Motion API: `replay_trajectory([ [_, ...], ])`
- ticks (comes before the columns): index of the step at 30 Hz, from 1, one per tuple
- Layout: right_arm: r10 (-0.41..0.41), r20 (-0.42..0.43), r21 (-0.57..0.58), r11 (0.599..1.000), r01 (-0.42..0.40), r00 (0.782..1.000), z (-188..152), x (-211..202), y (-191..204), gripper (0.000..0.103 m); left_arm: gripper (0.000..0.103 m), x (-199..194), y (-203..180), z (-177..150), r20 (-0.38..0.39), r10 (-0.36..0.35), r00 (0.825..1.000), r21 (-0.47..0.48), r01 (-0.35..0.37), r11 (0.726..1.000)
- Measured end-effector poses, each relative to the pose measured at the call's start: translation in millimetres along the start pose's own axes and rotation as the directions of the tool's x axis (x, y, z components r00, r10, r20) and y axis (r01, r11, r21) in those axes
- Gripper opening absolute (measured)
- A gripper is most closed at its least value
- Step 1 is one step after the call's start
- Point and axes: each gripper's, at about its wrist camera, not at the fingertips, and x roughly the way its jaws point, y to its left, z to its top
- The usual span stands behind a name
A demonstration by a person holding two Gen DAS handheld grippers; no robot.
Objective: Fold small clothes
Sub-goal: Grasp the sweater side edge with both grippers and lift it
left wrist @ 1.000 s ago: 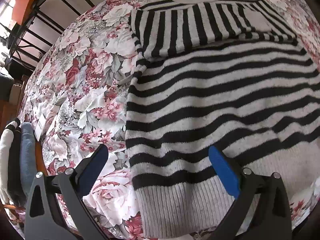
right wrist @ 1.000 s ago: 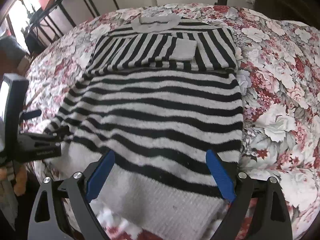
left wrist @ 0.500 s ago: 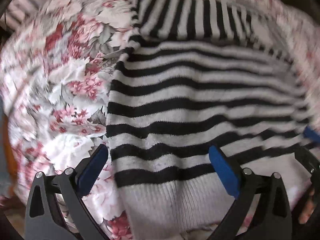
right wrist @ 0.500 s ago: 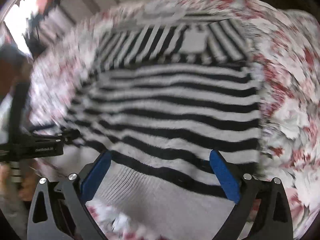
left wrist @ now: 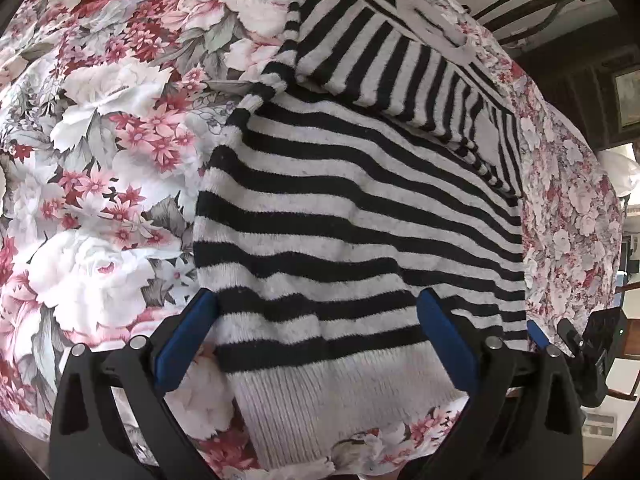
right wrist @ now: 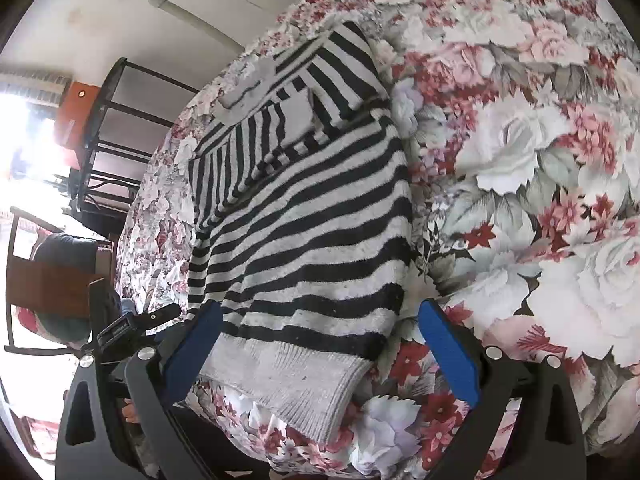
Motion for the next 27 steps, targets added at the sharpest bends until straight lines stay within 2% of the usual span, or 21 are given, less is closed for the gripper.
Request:
replay_trajectory([
  [3,0.007,-0.003,0.017,1.000,-0.007,1.000,-2,1,-4,0.098,0.097,5,24,2,-0.018,0.032,0.999,-0.082,-0.033,0.996],
  [4,0.008,-0.002,0.016,1.000,-0.008,1.000,-2,1,-4,0.098,0.097,3,37,1,-0.013,0.023,1.000,-0.137,-0.024,0.990],
  [6,0.016,-0.004,0.018,1.000,-0.016,1.000,-2,1,-4,0.098,0.097,-1,46,2,0.005,0.005,1.000,-0.175,-0.004,0.985],
  [9,0.027,-0.012,0.021,0.999,-0.026,1.000,-1,3,-3,0.098,0.097,11,39,1,-0.033,0.014,0.999,-0.129,-0.019,0.991],
  [11,0.032,-0.018,0.018,0.999,-0.032,0.999,-2,5,-1,0.098,0.095,18,25,0,-0.054,-0.025,0.998,-0.069,0.021,0.997],
  [13,0.031,-0.018,0.010,0.999,-0.031,0.999,-2,6,1,0.095,0.076,19,18,0,-0.055,-0.039,0.998,-0.048,0.037,0.998],
  [14,0.033,-0.017,0.012,0.999,-0.033,0.999,-2,5,0,0.094,0.072,19,16,-1,-0.050,-0.033,0.998,-0.045,0.031,0.999],
  [16,0.036,-0.011,0.028,0.999,-0.036,0.999,-1,4,-4,0.087,0.055,19,16,-2,-0.045,-0.020,0.999,-0.044,0.018,0.999],
  [19,0.030,-0.012,0.049,0.998,-0.029,0.999,0,5,-8,0.081,0.045,16,22,-3,-0.045,0.006,0.999,-0.062,-0.009,0.998],
  [23,0.013,-0.013,0.021,1.000,-0.013,1.000,-4,13,-10,0.079,0.047,18,26,-3,-0.056,0.026,0.998,-0.077,-0.030,0.997],
  [25,-0.010,-0.015,0.033,0.999,0.010,1.000,-7,17,-16,0.073,0.059,24,24,-4,-0.081,0.033,0.996,-0.056,-0.038,0.998],
  [27,-0.007,-0.023,0.036,0.999,0.008,1.000,-4,14,-15,0.072,0.062,27,17,-7,-0.088,0.057,0.994,0.001,-0.057,0.998],
])
